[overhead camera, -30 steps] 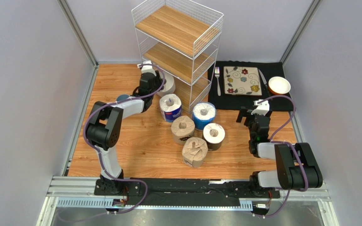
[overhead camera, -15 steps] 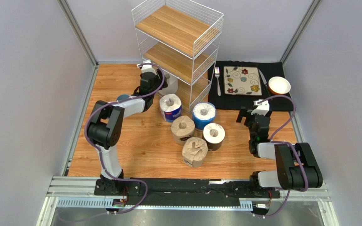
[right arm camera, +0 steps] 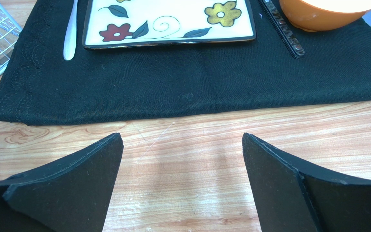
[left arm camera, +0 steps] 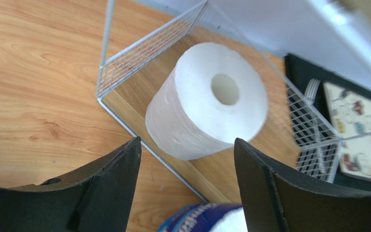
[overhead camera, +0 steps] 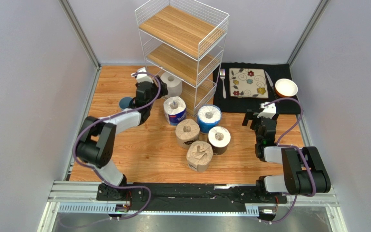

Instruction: Place and organize the paper towels onto the shelf

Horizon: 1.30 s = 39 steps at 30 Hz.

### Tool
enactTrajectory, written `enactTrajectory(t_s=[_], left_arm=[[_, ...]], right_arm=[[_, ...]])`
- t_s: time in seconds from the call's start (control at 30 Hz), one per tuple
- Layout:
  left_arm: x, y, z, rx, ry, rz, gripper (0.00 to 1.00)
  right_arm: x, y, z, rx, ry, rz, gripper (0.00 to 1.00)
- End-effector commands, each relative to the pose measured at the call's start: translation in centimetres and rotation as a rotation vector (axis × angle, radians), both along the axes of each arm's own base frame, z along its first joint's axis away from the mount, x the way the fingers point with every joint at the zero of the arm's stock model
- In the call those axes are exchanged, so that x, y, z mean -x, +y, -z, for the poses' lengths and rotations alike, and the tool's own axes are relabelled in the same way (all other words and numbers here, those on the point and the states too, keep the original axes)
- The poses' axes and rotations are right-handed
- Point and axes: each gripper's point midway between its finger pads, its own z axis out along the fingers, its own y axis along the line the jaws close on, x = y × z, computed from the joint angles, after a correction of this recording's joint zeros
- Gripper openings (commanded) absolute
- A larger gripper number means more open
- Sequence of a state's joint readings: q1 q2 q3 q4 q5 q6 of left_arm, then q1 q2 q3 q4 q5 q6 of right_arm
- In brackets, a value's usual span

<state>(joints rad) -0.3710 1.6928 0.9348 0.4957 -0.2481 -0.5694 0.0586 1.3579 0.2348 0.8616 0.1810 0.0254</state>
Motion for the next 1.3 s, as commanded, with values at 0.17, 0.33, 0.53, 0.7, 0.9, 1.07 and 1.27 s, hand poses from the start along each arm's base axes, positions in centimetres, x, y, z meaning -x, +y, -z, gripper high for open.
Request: enactTrajectory(t_s=[0.17, 0.33, 0.53, 0.7, 0.9, 1.07, 1.27], left_arm=[[5.3, -0.1, -2.6, 0.094, -0.011, 0.077, 0.8], [6.4, -2.2, 0.2, 0.073, 0.08, 0.215, 0.8], [6.8, -3.7, 1.7, 0.077, 0.11, 0.3, 0.8], [7.2, -4.2, 2.4, 0.073, 0.128, 0.335, 0.81], [7.5, -5.1, 2.9, 0.075, 0.141, 0.376, 0.8], [7.8, -4.7, 3.9, 0.025, 0.178, 0.371, 0.76], [7.5, -4.4, 4.9, -0.053, 0.219, 0.349, 0.69]], right_arm=[[-0.9, 0.1, -2.1, 0.002, -0.064, 0.001, 0.99], [-0.9, 0.0, -2.0, 0.003, -0.063, 0.002, 0.99], [-0.9, 0.0, -2.0, 0.003, -0.061, 0.004, 0.99], [-0.9, 0.0, -2.1, 0.002, -0.066, 0.002, 0.99], [-0.9, 0.0, -2.0, 0.004, -0.063, 0.003, 0.99], [-1.0, 0.0, -2.1, 0.002, -0.064, 0.001, 0.99], [-1.0, 0.0, -2.1, 0.002, -0.064, 0.002, 0.99]])
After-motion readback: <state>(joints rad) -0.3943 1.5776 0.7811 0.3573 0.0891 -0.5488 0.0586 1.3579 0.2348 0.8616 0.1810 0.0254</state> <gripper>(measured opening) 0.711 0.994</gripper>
